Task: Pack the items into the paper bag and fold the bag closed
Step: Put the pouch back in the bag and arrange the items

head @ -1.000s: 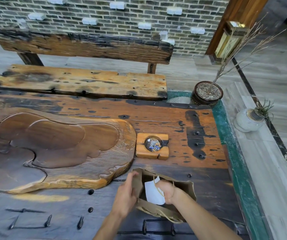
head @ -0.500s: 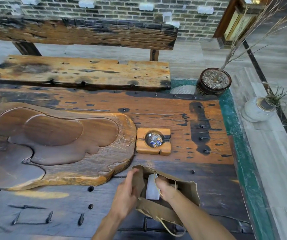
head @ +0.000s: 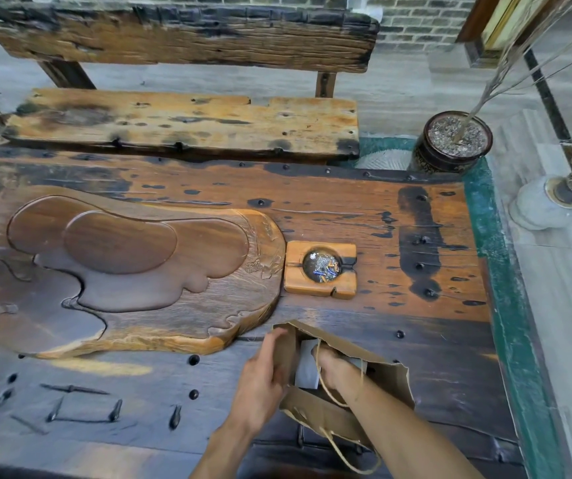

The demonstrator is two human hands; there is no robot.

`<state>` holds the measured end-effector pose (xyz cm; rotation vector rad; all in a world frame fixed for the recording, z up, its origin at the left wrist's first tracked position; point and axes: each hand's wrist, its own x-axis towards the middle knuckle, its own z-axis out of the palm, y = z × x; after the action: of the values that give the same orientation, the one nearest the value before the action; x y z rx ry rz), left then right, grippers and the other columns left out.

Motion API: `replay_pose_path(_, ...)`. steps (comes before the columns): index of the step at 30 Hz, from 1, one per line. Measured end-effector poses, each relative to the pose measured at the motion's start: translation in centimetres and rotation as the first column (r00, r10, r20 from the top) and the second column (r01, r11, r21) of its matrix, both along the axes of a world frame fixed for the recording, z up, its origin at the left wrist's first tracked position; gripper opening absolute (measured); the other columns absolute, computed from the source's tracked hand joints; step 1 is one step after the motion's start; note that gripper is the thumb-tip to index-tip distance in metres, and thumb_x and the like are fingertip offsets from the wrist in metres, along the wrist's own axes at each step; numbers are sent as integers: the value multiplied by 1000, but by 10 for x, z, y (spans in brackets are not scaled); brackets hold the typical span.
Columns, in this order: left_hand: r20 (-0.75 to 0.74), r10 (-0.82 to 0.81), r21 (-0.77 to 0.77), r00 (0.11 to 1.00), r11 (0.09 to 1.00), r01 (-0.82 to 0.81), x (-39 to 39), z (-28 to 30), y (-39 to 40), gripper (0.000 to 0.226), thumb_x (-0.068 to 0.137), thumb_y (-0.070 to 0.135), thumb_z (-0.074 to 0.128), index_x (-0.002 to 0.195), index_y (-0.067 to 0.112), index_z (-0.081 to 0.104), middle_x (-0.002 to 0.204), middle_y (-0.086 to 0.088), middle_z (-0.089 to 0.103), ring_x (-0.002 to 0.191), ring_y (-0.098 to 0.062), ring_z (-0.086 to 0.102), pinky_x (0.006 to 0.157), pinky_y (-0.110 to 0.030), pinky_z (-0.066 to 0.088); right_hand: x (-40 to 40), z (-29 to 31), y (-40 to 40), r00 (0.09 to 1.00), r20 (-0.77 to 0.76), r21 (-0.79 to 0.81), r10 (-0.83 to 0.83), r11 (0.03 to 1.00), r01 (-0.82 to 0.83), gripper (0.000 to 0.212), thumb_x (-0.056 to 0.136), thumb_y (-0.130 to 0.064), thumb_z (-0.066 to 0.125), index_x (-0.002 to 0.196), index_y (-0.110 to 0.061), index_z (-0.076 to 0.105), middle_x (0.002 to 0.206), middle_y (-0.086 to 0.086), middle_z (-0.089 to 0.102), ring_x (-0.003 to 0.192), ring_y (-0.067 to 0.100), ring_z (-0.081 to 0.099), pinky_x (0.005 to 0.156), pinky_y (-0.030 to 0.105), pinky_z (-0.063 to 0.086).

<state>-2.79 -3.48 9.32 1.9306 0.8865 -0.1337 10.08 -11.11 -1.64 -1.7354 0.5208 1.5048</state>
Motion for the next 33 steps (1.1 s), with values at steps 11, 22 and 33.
replay_pose_path(11, -6, 7, 5, 1000, 1000, -7, 0, 1, 0, 74, 81, -9, 48, 132, 43, 34, 101, -6, 69, 89, -20, 64, 75, -38, 52, 5, -6, -4, 999, -46, -46, -19, 999, 17, 27, 106, -17, 38, 87, -6, 54, 76, 11, 58, 67, 24, 55, 81, 41, 48)
replay_pose_path(22, 9, -5, 6, 1000, 1000, 5, -1, 4, -3, 74, 78, -10, 47, 135, 37, 35, 101, -5, 67, 89, -20, 61, 73, -29, 47, 13, -54, -25, 982, -44, -111, 182, 976, -186, 39, 100, -23, 35, 127, -2, 54, 89, 14, 52, 86, 24, 68, 68, 31, 58)
replay_pose_path(33, -8, 12, 3, 1000, 1000, -12, 0, 7, -2, 72, 81, -10, 44, 136, 34, 35, 101, -8, 67, 90, -20, 61, 69, -26, 44, -1, -45, -17, 957, 7, -137, 290, 948, -286, 45, 103, -14, 30, 146, -3, 35, 142, 22, 49, 98, 32, 57, 47, 30, 52)
